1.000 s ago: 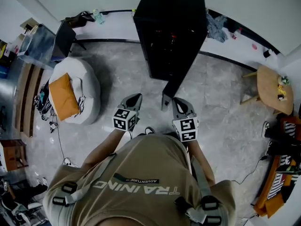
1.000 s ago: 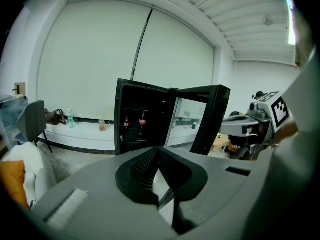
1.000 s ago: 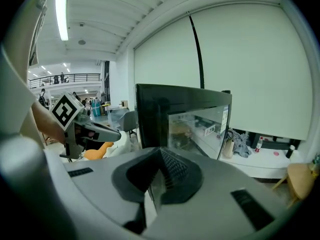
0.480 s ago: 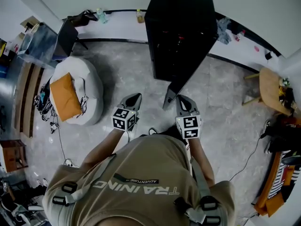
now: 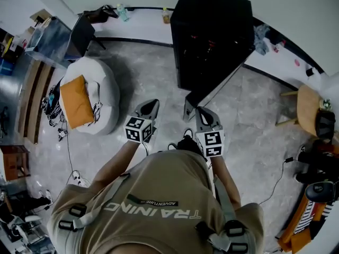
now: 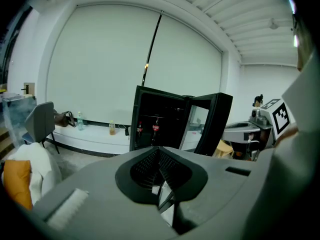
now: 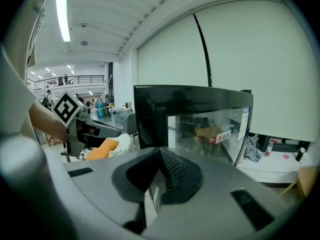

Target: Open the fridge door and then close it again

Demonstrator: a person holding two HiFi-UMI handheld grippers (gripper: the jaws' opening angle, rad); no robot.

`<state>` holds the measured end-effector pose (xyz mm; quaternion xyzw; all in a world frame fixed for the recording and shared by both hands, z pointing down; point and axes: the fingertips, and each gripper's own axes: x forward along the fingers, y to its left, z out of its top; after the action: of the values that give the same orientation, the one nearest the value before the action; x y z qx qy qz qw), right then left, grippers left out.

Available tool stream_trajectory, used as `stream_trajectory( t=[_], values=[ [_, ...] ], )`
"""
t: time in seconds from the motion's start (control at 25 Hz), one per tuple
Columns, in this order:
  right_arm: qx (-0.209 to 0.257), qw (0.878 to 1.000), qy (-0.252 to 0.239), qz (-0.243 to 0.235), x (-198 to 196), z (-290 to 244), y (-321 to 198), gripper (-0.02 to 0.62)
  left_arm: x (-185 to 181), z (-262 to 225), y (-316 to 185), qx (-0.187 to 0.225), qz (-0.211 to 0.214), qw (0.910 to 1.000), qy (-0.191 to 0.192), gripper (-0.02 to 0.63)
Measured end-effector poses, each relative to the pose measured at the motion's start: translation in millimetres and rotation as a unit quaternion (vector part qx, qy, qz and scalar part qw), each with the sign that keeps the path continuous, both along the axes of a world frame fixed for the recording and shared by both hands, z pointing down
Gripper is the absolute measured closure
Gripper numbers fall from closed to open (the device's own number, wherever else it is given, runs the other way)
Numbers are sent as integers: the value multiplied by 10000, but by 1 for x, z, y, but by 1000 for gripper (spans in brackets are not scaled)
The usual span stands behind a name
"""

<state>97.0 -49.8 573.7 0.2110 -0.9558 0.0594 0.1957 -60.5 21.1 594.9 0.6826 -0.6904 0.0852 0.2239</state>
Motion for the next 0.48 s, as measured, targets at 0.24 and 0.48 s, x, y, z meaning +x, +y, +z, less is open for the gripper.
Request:
stream_trajectory(
  t=[0.24, 0.48],
  values=[
    [-205, 9988, -119, -428, -24, -2, 3, 598, -17, -4, -8, -66, -258, 9996, -20, 606],
    [-323, 9955, -295, -837, -43, 0, -4, 598, -22, 1, -21, -160, -535, 9984, -42, 606]
  ],
)
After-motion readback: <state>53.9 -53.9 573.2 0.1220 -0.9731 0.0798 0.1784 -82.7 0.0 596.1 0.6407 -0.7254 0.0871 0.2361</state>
